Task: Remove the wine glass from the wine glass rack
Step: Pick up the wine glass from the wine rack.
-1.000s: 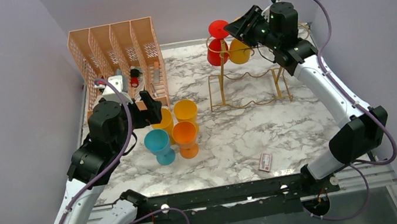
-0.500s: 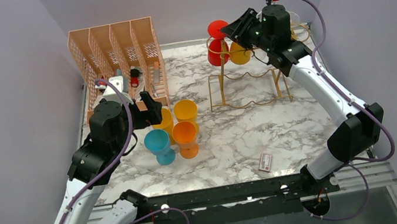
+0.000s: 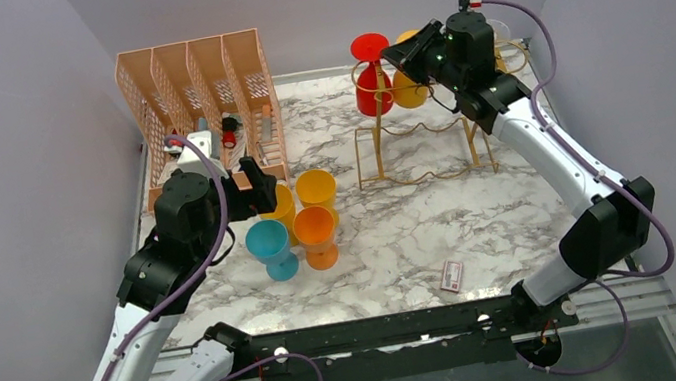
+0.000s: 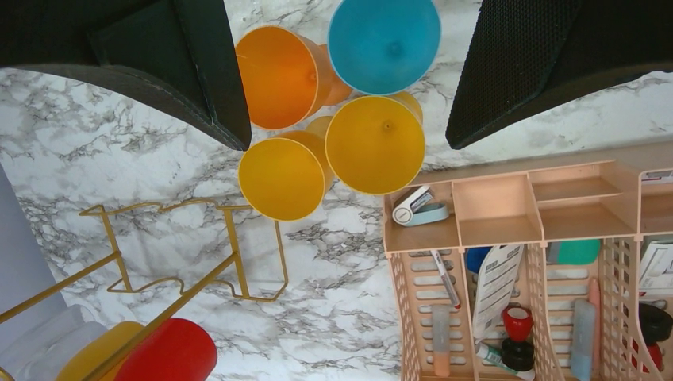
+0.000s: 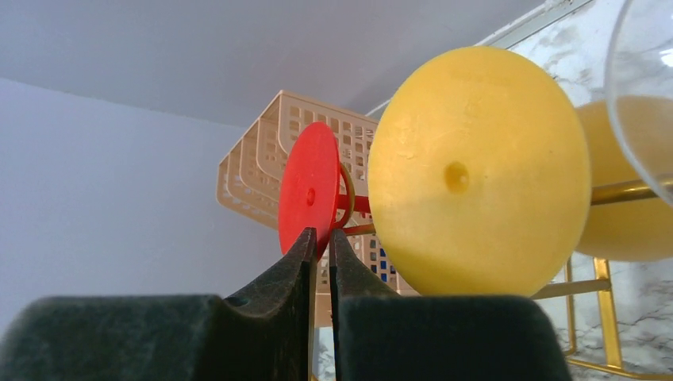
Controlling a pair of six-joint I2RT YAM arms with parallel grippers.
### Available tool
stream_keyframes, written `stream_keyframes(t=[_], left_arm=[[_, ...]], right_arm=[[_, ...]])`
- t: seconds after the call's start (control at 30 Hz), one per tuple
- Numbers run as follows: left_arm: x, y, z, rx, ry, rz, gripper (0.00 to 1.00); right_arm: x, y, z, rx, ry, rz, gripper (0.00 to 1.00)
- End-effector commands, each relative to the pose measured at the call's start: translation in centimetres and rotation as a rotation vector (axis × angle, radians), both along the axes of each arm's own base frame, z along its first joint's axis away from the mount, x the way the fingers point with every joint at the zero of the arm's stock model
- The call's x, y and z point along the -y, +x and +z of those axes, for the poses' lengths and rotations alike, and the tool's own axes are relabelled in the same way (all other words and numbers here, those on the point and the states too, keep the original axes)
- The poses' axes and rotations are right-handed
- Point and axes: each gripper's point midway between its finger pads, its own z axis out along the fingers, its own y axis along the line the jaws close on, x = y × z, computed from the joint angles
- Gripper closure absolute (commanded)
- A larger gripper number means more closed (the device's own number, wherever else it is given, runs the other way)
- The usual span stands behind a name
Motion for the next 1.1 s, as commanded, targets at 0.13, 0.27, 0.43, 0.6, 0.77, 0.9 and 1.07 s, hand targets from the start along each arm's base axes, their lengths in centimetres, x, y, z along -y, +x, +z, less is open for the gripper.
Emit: stream_keyframes(t=[0.13,0.27,0.43,0.6,0.77,0.9,1.07], left_arm=[[-0.2,0.1,-0.3,-0.002,-0.018,0.02,0.01],[-0.3,-0.2,0.1,0.008,-0.025,0.014,0.01],[-0.4,-0.4,0.2,0.012,-0.036,0.023,0.01],[-0.2,-0.6,0.0,0.004,-0.044,0.011,0.01],[-0.3,-0.7,0.3,0.01,-0.048,0.013,0.01],[-0.4,-0.8,0.3,0.012,-0.048,0.018,0.01],[-0.4,-0.8,0.3,0.011,-0.048,0.016,0.01]], right_arm=[[-0.1,-1.1,1.1,0.001,0.133,-0.022,0.97],[0.0,-1.3,1.8,0.01,0.205,-0.034,0.99],[0.0,-1.0,2.8,0.02,0.264,-0.05,0.99],[0.1,-0.5,3.4,0.022,0.298,-0.069,0.99],[0.1,-0.2,4.0,0.034,0.314,-0.075,0.99],[0.2,-0.1,3.9,0.029,0.322,-0.082,0.99],[0.6,0.0,4.1,0.037,0.355,-0.108,0.99]])
